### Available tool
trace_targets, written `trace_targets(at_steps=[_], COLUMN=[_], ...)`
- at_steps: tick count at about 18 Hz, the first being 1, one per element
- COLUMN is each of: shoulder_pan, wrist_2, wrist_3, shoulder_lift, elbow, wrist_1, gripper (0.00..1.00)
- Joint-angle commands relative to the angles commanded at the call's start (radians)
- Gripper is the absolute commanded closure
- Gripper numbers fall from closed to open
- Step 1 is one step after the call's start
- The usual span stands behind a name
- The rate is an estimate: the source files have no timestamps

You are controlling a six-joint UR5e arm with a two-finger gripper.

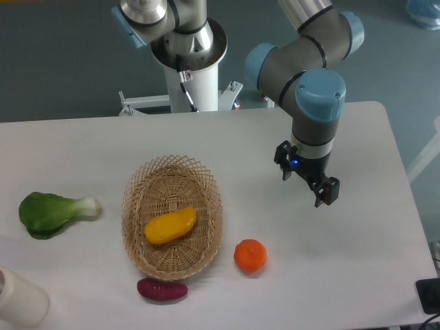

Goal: Pick up the mango from the basket
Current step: 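Move the open gripper over the basket and lower toward the yellow mango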

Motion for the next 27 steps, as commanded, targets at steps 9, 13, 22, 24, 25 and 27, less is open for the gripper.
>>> trace_targets(at_steps=[9,13,22,24,25,27], shoulder_pan=[-0.008,-0.046,-0.210,-0.244,-0.261,-0.293], wrist_2=[-0.002,-0.012,-0.011,-0.012,-0.015,-0.015], wrist_3=[-0.012,-0.103,-0.247,-0.281,-0.305,-0.351], shoulder_lift=[-0.003,-0.012,-0.025,-0.026,-0.029,-0.041], elbow=[0.002,0.012,0.002,-0.002,-0.002,0.000], wrist_1=[-0.005,-0.003,-0.003,-0.003,-0.003,-0.003], gripper=[0.00,0.00,0.00,0.00,0.00,0.00])
